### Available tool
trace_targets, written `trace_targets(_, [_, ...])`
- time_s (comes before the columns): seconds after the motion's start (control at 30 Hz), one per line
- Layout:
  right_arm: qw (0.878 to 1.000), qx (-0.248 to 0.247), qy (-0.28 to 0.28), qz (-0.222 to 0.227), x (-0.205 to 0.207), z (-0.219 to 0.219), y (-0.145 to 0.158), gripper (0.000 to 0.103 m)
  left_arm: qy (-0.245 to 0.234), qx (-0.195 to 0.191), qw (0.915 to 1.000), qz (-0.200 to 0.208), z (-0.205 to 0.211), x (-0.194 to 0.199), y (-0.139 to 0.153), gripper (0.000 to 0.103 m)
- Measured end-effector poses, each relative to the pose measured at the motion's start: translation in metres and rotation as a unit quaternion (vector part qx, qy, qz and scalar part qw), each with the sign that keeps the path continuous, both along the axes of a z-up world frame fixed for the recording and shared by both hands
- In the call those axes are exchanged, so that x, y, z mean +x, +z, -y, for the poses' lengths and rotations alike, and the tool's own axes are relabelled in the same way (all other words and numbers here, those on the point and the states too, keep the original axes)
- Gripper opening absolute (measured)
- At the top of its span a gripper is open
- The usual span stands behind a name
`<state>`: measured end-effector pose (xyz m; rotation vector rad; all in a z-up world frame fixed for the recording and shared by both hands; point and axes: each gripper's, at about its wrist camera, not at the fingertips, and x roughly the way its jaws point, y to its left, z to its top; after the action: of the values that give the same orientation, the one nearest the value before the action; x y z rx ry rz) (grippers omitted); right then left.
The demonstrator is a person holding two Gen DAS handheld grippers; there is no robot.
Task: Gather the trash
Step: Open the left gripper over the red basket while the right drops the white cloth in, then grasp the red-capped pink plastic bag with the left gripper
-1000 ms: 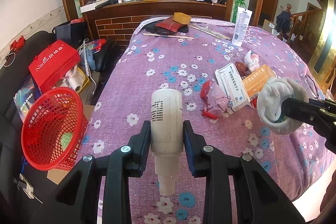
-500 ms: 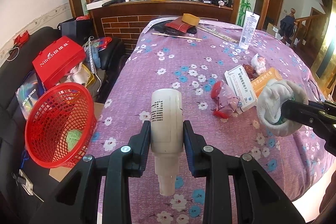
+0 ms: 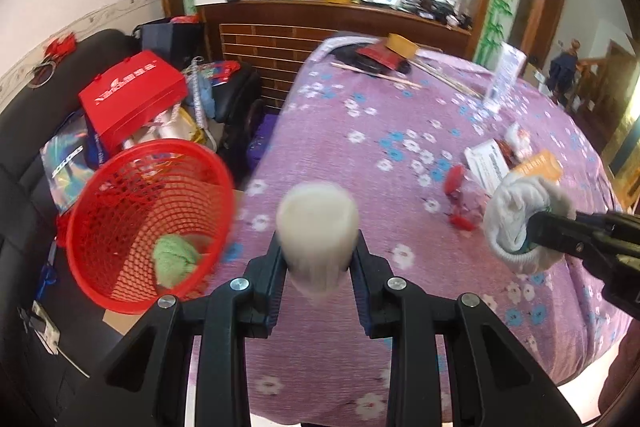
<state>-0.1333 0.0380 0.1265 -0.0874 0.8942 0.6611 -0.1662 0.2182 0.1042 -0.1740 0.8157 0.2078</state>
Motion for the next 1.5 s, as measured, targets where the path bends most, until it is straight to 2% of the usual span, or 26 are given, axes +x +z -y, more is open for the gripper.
trace_targets(0.17, [0.999,0.010,0.030,-0.017,0.013,-0.039,0.004,0.020,0.049,-0.005,0.9987,0.008,-0.048,-0.010,0.006,0.029])
trace_targets(0.33, [0.996,0.030,0.078,-0.031,0.027,-0.100,0.012,0.020,0.103,-0.014,0.9946,0.004,-0.103,-0.018,0.002,0.029])
trace_targets(0.5, [0.992,0.029,0.119,-0.039,0.035,-0.164,0.012,0.021,0.129,-0.021,0.9914,-0.006,-0.142,-0.018,-0.005,0.029])
trace_targets(0.63, [0.990,0.028,0.131,-0.049,0.046,-0.202,0.010,0.024,0.142,-0.025,0.9895,-0.008,-0.159,-0.018,-0.006,0.031])
trace_targets(0.67, [0.989,0.030,0.132,-0.053,0.050,-0.210,0.009,0.026,0.146,-0.027,0.9889,-0.007,-0.163,-0.018,-0.005,0.038])
trace_targets(0.7, [0.989,0.032,0.134,-0.054,0.054,-0.219,0.008,0.036,0.151,-0.026,0.9881,-0.006,-0.167,-0.019,-0.004,0.050])
trace_targets(0.73, [0.989,0.032,0.135,-0.055,0.057,-0.223,0.008,0.043,0.158,-0.025,0.9871,-0.004,-0.170,-0.020,-0.003,0.057])
trace_targets(0.77, [0.989,0.032,0.132,-0.059,0.062,-0.225,0.008,0.056,0.163,-0.024,0.9863,0.001,-0.172,-0.022,-0.001,0.061])
trace_targets(0.87, [0.988,0.059,0.121,-0.075,0.070,-0.218,0.012,0.058,0.163,-0.028,0.9862,0.006,-0.173,-0.025,0.005,0.061])
trace_targets(1.03, [0.991,0.050,0.109,-0.052,0.058,-0.180,0.018,0.059,0.149,-0.032,0.9882,0.016,-0.151,-0.026,0.010,0.062])
trace_targets(1.27, [0.995,0.016,0.053,-0.080,0.039,-0.092,-0.019,0.059,0.057,-0.053,0.9969,-0.009,-0.075,-0.001,-0.004,0.063])
trace_targets(1.5, [0.993,0.039,-0.048,-0.097,0.051,0.010,-0.026,0.059,-0.037,-0.044,0.9979,-0.031,0.004,0.033,-0.009,0.063])
